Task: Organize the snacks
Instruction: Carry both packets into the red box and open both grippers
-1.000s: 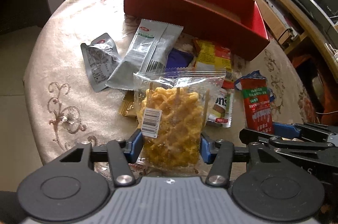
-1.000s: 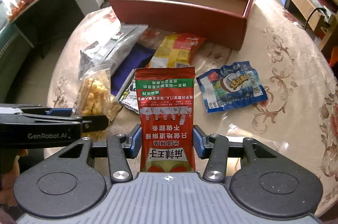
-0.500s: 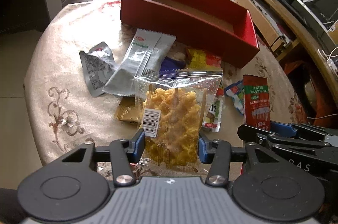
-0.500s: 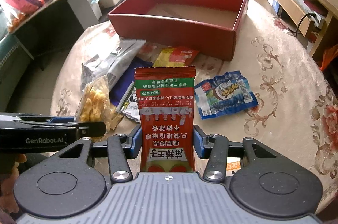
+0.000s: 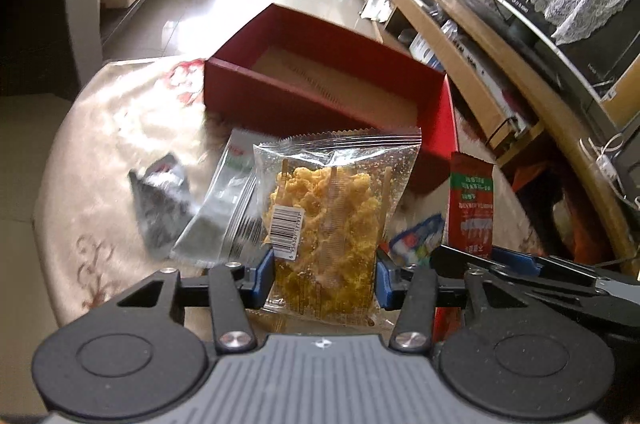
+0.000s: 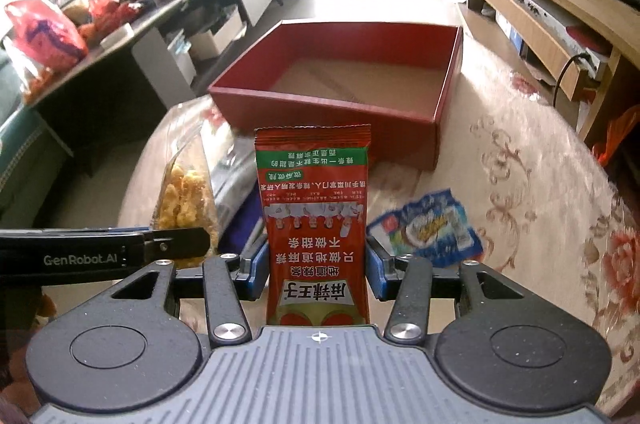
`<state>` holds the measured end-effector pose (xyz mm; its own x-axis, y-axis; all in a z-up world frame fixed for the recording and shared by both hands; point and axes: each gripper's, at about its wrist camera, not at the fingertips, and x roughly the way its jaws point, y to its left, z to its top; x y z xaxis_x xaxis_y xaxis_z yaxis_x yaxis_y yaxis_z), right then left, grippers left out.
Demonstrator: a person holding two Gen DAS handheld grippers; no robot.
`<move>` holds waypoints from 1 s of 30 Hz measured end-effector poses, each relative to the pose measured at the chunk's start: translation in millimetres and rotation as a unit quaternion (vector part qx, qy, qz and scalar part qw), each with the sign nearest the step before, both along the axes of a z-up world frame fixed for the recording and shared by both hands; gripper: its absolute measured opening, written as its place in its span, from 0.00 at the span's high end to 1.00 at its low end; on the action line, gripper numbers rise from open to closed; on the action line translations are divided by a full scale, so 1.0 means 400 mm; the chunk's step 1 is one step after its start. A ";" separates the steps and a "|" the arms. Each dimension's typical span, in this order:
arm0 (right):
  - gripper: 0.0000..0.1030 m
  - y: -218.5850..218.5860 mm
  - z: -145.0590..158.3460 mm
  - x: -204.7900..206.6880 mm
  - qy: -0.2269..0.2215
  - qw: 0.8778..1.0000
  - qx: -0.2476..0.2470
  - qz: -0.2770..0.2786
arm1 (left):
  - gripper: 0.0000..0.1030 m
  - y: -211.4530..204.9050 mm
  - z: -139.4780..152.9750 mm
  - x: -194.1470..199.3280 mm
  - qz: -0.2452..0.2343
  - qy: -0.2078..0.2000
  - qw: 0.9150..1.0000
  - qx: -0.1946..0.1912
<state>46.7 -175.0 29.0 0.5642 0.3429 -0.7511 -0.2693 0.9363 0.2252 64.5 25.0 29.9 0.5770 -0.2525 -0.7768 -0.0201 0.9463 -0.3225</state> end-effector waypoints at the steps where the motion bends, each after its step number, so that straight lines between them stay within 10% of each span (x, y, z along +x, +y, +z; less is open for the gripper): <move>1: 0.46 -0.001 0.004 0.012 -0.002 1.000 0.003 -0.004 | 0.52 -0.002 0.006 0.017 -0.001 -0.004 1.000 -0.002; 15: 0.46 -0.007 0.073 0.205 -0.044 0.998 0.033 -0.043 | 0.53 -0.031 0.070 0.257 0.014 -0.051 0.999 0.005; 30: 0.47 -0.006 -0.011 0.413 -0.017 0.997 0.032 -0.070 | 0.55 -0.076 -0.025 0.475 0.029 -0.037 0.996 0.076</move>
